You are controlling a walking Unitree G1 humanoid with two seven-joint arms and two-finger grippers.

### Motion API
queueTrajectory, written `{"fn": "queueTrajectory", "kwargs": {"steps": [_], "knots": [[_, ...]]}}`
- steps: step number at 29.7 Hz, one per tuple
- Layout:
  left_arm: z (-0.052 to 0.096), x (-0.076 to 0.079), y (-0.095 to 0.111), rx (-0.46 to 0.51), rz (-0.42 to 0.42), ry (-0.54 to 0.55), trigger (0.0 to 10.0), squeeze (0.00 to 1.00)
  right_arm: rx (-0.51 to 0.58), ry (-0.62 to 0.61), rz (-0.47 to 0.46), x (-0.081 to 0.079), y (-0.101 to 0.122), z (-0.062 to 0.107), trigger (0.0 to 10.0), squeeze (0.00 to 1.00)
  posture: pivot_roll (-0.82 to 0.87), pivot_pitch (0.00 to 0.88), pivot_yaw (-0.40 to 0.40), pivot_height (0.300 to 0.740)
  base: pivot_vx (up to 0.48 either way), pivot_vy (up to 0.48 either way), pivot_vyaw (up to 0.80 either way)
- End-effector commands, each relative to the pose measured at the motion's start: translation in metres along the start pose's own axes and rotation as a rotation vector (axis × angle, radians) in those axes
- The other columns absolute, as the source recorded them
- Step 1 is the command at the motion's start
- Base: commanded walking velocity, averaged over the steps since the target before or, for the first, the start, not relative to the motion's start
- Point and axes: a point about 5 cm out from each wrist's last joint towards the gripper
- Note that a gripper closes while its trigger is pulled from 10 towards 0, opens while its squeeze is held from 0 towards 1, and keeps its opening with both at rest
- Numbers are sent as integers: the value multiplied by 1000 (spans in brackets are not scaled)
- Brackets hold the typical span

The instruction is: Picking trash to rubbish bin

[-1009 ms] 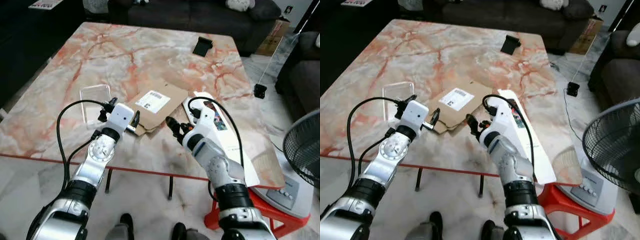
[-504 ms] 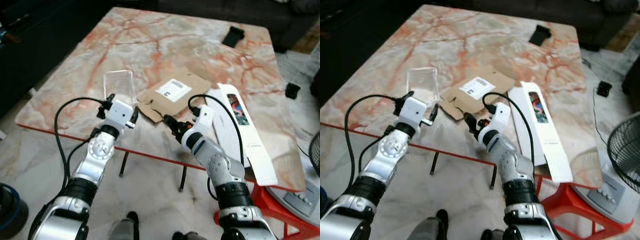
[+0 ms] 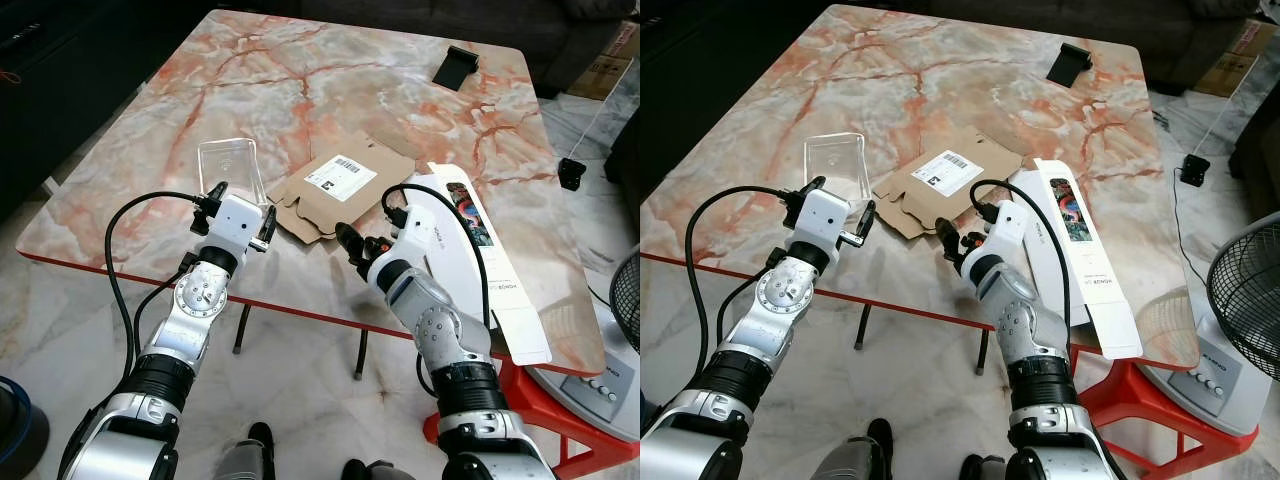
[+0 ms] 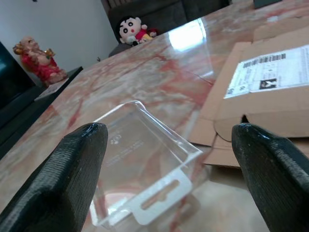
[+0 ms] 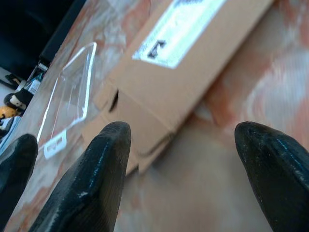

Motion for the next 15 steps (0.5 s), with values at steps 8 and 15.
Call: {"fn": "queueTrajectory", "kwargs": {"steps": [8,15], "knots": [[0,-1,2,16,22,18,10000,0,23,-9,13,-2,6,-2,10000,0,44,174,-79,740,450,0,0],[0,-1,2,16,23,18,10000,0,26,-10,14,-2,6,-2,10000,0,44,174,-79,740,450,0,0]]}}
Point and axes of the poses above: a point about 5 cm out from each wrist's last joint towards the gripper, its own z axis pointing back from the gripper into the wrist, its own y axis along the axis of the wrist's last joint, x = y × z, and after that the axes turned 3 degrees about z, right-handed
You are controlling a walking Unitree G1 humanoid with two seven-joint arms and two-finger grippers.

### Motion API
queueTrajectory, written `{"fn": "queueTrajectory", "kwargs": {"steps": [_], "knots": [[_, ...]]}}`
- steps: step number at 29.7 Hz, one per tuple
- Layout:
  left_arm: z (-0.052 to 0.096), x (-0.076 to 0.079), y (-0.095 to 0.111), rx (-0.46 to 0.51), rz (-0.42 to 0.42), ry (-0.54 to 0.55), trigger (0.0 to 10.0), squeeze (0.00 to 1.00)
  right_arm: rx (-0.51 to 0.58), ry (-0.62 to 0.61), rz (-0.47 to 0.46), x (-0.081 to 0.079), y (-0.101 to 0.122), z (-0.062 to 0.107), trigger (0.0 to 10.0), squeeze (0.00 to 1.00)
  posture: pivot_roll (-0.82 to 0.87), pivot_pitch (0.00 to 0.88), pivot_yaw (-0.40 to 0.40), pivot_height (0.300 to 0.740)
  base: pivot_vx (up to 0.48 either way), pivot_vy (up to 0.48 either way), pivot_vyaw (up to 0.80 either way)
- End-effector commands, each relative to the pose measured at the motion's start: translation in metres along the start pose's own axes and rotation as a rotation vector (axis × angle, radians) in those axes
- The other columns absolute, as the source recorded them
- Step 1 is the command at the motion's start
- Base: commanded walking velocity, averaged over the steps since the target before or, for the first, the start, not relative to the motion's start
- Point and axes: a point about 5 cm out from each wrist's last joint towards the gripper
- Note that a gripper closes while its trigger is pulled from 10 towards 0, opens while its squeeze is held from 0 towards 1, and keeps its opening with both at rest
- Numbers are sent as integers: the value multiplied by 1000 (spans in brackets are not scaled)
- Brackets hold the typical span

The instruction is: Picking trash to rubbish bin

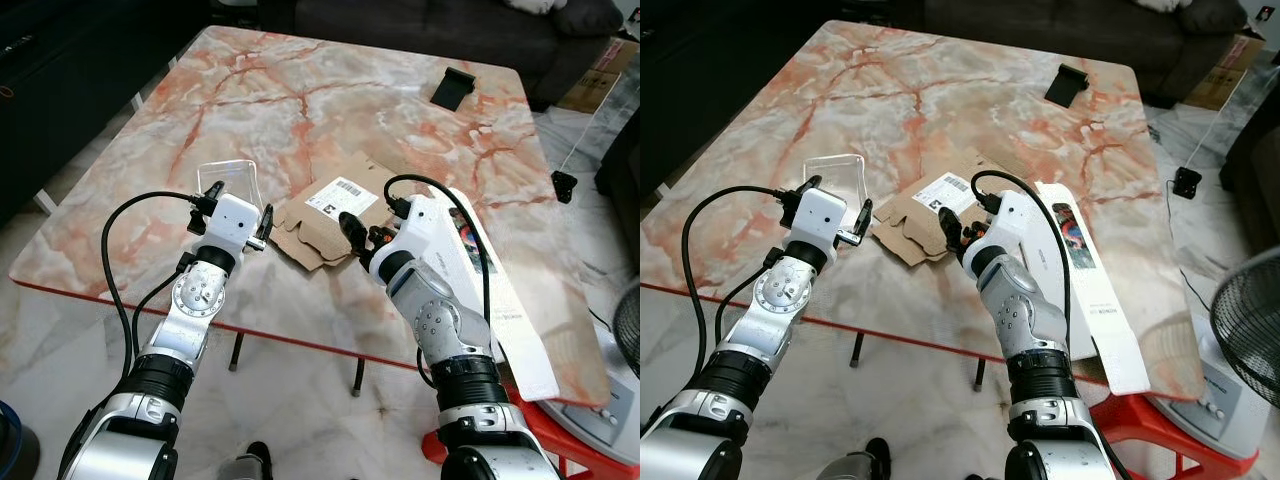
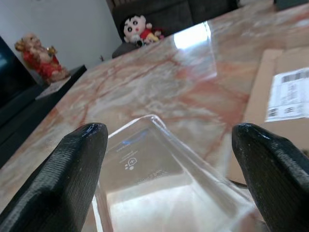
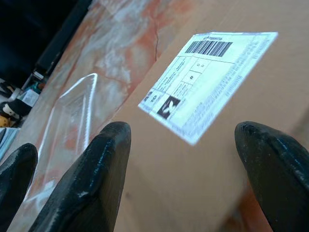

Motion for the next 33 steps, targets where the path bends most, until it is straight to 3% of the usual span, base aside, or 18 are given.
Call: {"fn": "queueTrajectory", "kwargs": {"steps": [1,7,26,28,33], "knots": [[0,2,2,16,20,4,10000,0,0,-9,1,1,1,-1,10000,0,45,172,-79,740,450,0,0],[0,5,5,42,34,-7,10000,0,10,-20,17,1,3,-1,10000,0,45,174,-80,740,376,0,0],[2,9,7,60,57,-43,10000,0,-1,-13,19,-1,2,0,10000,0,43,177,-83,740,0,0,0],[2,12,-2,-1,45,-66,10000,0,-27,-31,13,0,5,5,10000,0,34,180,-86,740,0,0,0],[1,14,-5,-23,41,-76,10000,0,-77,-12,27,-4,-2,6,10000,0,32,178,-89,740,0,0,0]]}}
Point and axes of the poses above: a point about 5 cm out from each wrist's last joint towards the gripper, its own z axis pointing back from the gripper into the wrist, its own y axis along the axis of the wrist's last joint, x = y × z, and after that the axes turned 3 degrees about z, right-handed
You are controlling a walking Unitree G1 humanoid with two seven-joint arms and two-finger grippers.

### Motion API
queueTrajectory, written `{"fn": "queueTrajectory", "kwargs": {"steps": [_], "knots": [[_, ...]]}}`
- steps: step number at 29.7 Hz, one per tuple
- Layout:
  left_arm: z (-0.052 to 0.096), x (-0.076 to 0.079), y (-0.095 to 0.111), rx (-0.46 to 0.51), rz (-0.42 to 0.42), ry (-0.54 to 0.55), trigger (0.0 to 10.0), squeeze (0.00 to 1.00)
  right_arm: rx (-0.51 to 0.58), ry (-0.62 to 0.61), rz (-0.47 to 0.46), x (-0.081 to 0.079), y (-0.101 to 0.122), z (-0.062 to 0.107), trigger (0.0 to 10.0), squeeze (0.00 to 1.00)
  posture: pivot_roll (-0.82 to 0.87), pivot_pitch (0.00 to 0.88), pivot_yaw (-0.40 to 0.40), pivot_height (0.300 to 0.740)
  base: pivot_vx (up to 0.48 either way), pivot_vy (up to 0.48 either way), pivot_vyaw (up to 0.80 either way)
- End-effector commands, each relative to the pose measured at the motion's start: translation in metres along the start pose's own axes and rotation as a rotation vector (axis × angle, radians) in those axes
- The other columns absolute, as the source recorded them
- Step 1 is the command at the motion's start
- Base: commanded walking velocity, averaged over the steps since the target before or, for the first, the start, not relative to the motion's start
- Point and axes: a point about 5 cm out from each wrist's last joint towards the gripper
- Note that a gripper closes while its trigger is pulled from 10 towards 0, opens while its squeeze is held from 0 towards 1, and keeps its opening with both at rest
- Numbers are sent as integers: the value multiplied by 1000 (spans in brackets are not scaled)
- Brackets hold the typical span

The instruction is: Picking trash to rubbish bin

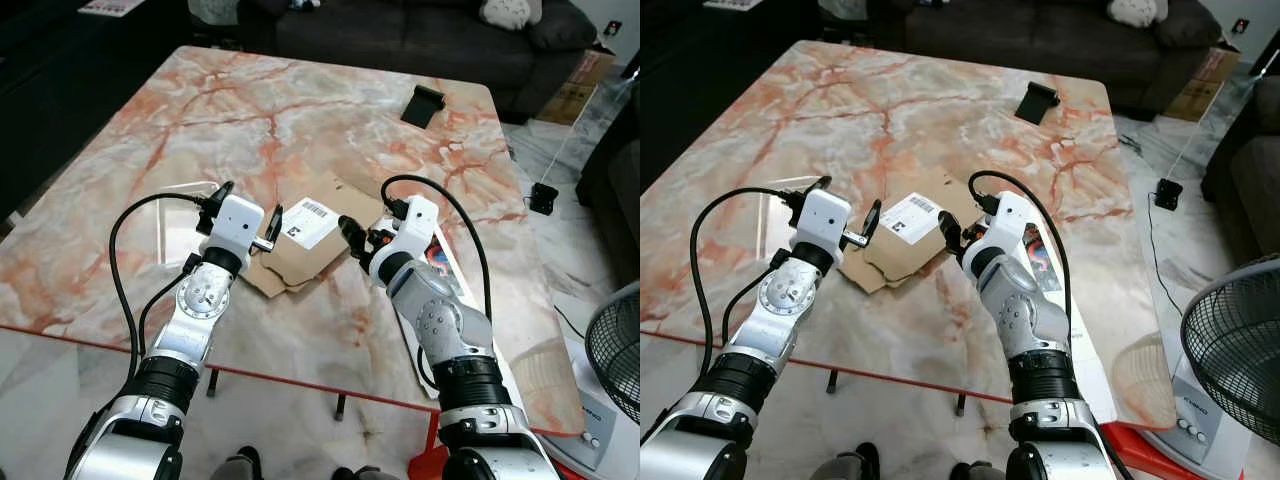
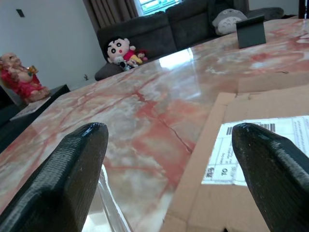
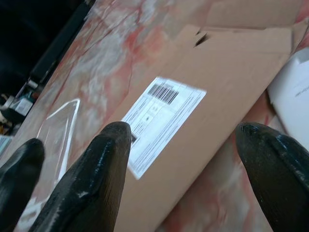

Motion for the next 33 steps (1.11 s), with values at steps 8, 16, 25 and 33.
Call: {"fn": "queueTrajectory", "kwargs": {"steps": [8,16,25,33], "knots": [[-1,0,-7,-53,-23,-16,10000,0,-89,-11,-13,2,-18,2,10000,0,37,180,-93,740,0,0,0],[0,-1,-8,-54,-22,-7,10000,0,-122,7,-60,0,-29,1,10000,0,43,181,-96,740,0,0,0],[2,2,-10,-59,0,-7,10000,0,-105,52,-74,-9,-25,0,10000,0,42,177,-100,740,0,0,0],[4,6,-10,-49,18,-10,10000,0,-115,84,-79,-14,-28,-1,10000,0,49,170,-106,740,0,0,0]]}}
Point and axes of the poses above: a point about 5 cm out from each wrist's last joint towards the gripper, its own z axis pointing back from the gripper into the wrist, its own y axis along the axis of the wrist's last joint, x = y × z, and after that the axes turned 3 degrees about z, right-handed
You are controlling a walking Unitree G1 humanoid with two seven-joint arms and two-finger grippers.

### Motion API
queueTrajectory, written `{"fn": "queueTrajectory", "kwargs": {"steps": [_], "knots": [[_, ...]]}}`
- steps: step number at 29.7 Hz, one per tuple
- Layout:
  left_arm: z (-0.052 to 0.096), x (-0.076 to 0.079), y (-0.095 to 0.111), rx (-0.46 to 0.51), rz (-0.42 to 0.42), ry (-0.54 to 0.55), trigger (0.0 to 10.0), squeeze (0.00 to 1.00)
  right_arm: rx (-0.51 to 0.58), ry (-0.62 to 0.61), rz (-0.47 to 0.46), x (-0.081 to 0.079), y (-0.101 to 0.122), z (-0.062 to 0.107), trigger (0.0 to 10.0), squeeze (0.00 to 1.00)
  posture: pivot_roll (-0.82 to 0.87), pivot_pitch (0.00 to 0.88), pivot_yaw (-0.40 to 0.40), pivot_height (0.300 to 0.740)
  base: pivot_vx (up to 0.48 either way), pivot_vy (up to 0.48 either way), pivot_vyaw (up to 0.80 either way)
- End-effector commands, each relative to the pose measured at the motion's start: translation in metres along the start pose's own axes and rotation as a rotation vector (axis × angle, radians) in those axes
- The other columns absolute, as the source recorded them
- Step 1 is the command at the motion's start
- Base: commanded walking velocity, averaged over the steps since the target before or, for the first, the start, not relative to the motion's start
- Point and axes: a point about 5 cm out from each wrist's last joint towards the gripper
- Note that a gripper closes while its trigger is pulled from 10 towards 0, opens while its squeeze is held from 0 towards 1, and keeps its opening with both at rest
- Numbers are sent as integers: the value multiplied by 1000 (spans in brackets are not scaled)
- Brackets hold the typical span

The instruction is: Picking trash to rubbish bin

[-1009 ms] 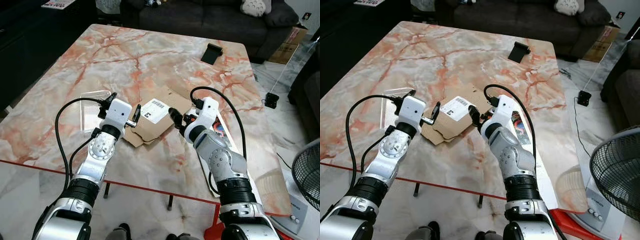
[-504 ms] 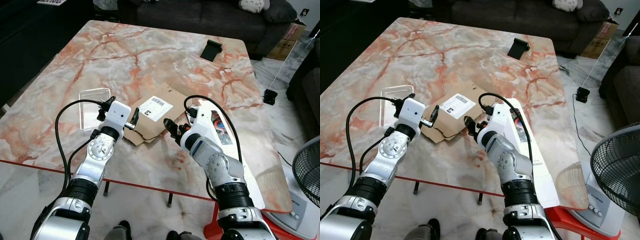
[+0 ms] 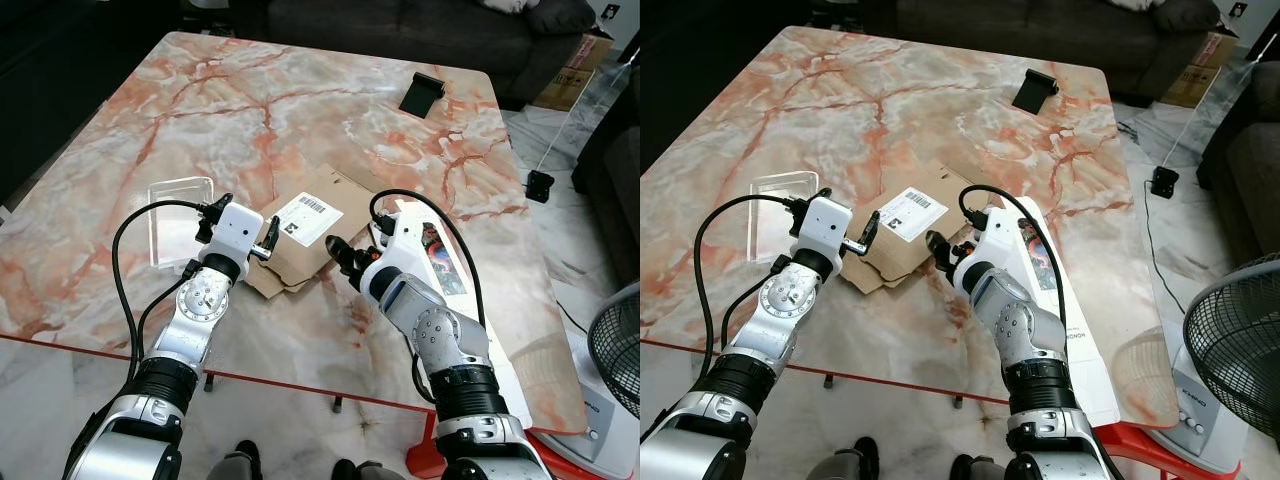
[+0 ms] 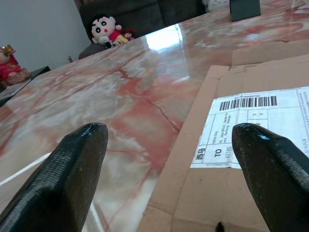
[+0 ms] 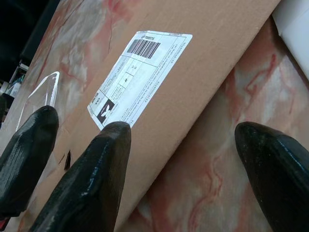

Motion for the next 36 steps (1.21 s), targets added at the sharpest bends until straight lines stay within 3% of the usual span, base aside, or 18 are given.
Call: {"fn": "queueTrajectory", "kwargs": {"steps": [1,36], "knots": [[3,4,-2,1,16,-6,10000,0,-16,56,-27,-13,-5,-2,10000,0,50,169,-107,740,0,0,0],[3,10,0,11,56,-18,10000,0,-96,145,-52,-39,-31,-9,10000,0,63,186,-108,740,0,0,0]]}}
Point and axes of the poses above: a point about 5 cm out from each wrist's last joint towards the gripper, its own z axis pointing back from the gripper into the wrist, its own y axis along the axis of the wrist's last joint, x = y × z, and after that the axes turned 3 degrees about z, right-handed
